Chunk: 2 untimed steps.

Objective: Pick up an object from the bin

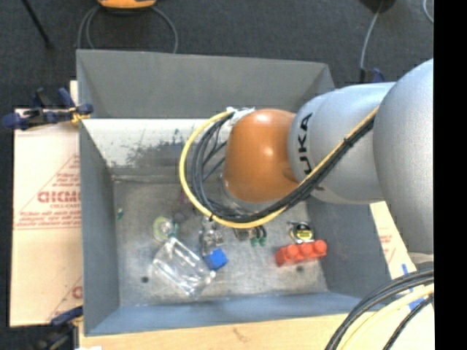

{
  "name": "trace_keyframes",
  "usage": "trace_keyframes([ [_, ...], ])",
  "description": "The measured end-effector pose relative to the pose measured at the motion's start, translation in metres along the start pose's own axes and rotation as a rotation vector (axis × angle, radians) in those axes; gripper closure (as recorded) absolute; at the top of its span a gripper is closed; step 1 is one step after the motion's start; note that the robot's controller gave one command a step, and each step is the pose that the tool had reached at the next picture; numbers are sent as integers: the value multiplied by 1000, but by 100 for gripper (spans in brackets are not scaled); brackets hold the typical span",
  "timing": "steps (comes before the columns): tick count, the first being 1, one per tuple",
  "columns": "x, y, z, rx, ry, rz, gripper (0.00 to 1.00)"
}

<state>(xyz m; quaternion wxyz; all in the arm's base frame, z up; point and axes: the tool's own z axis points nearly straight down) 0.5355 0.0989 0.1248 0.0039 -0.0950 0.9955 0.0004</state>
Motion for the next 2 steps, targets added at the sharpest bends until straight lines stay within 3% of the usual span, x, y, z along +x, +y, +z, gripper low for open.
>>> trace_keyframes([
  [1,1,1,2,-1,3,1,0],
  [2,2,-59,53,-2,-3,58,0],
])
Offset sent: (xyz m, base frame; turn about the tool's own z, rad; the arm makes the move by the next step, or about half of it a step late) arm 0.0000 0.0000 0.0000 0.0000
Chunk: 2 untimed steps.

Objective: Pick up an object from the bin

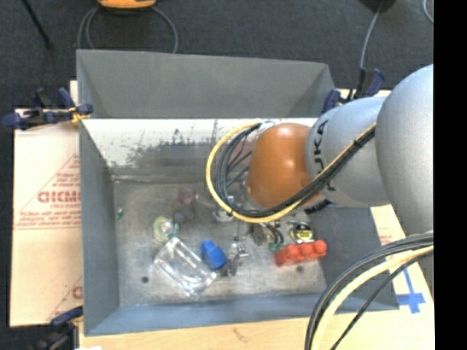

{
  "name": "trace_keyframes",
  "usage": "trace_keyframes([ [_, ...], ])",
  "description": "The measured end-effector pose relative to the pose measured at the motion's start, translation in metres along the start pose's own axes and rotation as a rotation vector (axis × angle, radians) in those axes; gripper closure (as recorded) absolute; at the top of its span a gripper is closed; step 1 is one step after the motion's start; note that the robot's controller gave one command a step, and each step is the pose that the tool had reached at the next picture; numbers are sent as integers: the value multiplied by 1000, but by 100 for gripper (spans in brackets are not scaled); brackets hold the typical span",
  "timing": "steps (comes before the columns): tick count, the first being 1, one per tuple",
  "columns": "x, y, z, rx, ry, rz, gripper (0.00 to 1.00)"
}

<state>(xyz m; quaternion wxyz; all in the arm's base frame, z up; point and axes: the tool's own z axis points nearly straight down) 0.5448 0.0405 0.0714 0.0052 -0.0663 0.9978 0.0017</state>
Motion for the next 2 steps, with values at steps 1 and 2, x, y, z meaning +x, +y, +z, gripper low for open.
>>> trace_keyframes([
  [1,28,64,-5,3,0,-115,0],
  [2,10,19,-2,-1,0,237,0],
])
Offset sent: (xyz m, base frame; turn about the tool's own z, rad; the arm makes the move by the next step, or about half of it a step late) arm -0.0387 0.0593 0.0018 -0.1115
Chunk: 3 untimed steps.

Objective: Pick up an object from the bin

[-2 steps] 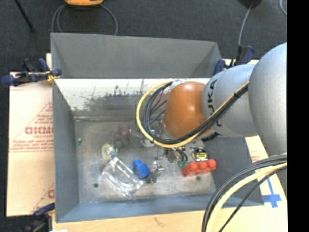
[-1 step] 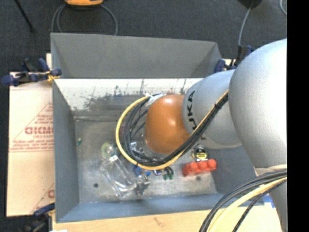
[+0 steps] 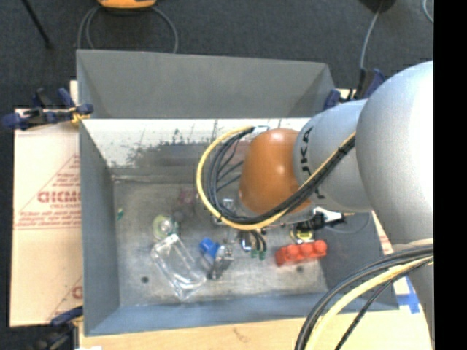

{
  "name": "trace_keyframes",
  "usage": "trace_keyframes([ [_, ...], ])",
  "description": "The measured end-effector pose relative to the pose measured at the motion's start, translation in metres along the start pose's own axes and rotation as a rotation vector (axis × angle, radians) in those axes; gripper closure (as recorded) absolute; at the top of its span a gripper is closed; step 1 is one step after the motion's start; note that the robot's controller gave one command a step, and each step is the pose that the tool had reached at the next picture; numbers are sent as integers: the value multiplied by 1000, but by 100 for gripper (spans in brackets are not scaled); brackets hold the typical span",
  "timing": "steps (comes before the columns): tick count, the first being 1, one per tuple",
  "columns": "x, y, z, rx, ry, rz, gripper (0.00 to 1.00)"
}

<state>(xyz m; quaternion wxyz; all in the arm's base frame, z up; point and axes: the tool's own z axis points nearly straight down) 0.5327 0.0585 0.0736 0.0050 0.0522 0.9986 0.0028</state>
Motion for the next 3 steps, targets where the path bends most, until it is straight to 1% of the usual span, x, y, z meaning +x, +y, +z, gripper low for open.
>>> trace_keyframes([
  [1,-3,0,-3,0,-9,0,100],
  [2,-9,-1,-194,5,0,-471,100],
  [3,-7,-6,-308,5,1,-835,100],
])
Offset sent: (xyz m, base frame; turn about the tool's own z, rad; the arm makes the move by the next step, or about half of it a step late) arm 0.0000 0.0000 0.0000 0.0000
